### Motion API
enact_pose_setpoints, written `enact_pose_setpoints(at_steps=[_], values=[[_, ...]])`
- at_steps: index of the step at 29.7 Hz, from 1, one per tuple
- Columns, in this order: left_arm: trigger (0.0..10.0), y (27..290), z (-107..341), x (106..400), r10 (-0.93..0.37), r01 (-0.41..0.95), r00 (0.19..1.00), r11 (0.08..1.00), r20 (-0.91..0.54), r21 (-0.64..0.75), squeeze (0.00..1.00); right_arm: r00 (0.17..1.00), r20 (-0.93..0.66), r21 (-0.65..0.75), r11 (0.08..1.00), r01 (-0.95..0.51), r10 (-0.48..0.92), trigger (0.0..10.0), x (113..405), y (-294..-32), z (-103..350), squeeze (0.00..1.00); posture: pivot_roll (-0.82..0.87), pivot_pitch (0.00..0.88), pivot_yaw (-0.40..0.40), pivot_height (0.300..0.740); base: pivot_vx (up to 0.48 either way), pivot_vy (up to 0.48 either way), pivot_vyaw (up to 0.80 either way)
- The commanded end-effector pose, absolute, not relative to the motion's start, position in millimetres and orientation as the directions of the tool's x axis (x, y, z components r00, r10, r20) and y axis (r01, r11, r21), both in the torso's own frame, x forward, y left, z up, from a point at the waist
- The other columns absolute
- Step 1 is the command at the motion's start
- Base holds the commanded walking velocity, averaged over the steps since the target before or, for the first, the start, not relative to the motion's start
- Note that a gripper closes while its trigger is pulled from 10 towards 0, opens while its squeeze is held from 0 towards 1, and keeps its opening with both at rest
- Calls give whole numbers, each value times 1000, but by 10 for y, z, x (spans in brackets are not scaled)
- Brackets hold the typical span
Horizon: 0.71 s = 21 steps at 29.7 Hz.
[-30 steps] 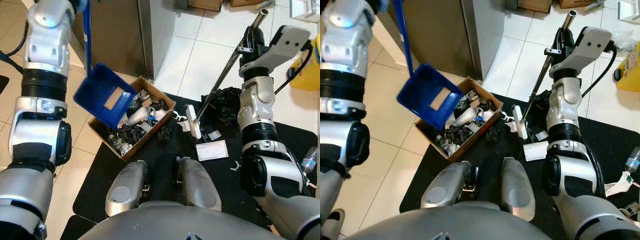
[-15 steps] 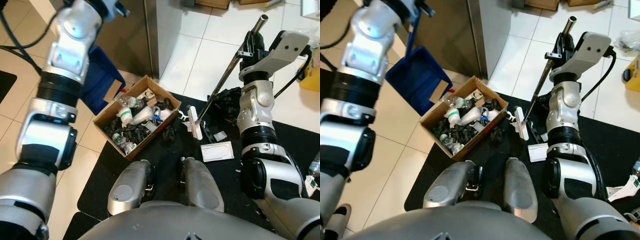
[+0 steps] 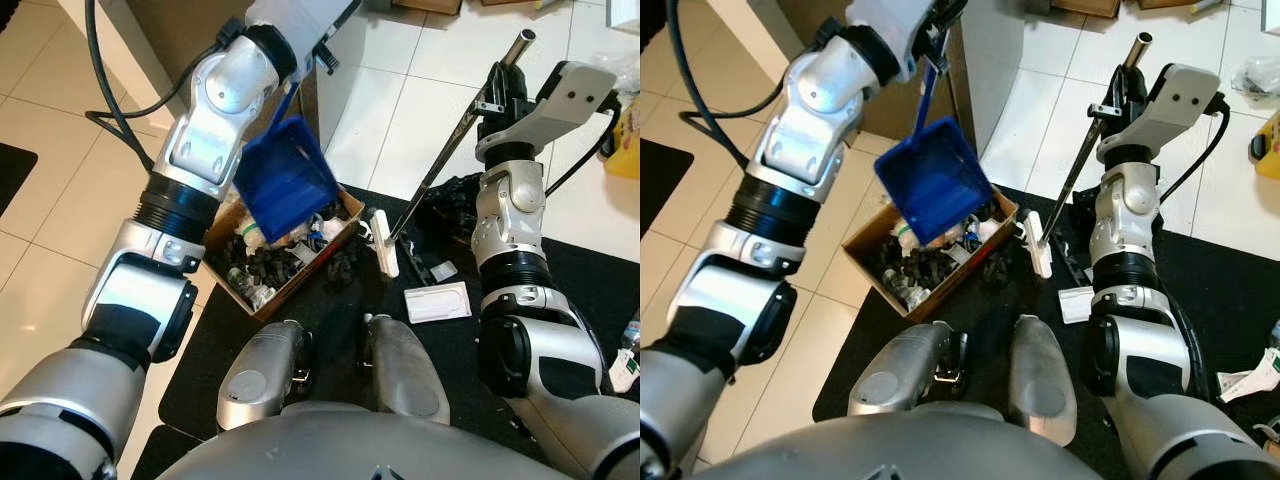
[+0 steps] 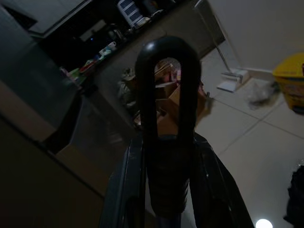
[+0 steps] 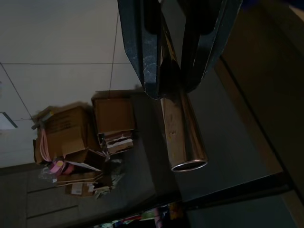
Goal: Sweep floor
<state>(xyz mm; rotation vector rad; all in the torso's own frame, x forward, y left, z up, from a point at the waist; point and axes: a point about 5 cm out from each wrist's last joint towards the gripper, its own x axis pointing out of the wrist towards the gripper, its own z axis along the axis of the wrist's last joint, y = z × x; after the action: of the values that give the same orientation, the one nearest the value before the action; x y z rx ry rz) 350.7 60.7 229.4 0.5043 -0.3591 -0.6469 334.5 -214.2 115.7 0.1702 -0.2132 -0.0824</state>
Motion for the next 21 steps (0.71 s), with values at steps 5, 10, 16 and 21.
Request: enact_pose_setpoints(at_steps=[5,10,16,21], values=[[10000,726,2356,3521,-632,423,757,666,164,614,0,968,230,190,980,62,-105,10000,3373,-2116,1204,0,87,19,124,740,0,0,0],[10000,746,2387,3526,-615,412,767,691,184,594,0,967,232,192,979,60,-105,10000,3379,-2108,1211,0,90,18,124,740,0,0,0],[10000,889,2583,3611,-536,342,799,778,273,527,0,967,232,194,979,58,-103,10000,3377,-2097,1206,0,93,14,125,740,0,0,0],[10000,1127,2907,3688,-455,240,806,835,378,495,0,967,232,196,979,58,-104,10000,3383,-2096,1208,0,96,9,128,740,0,0,0]])
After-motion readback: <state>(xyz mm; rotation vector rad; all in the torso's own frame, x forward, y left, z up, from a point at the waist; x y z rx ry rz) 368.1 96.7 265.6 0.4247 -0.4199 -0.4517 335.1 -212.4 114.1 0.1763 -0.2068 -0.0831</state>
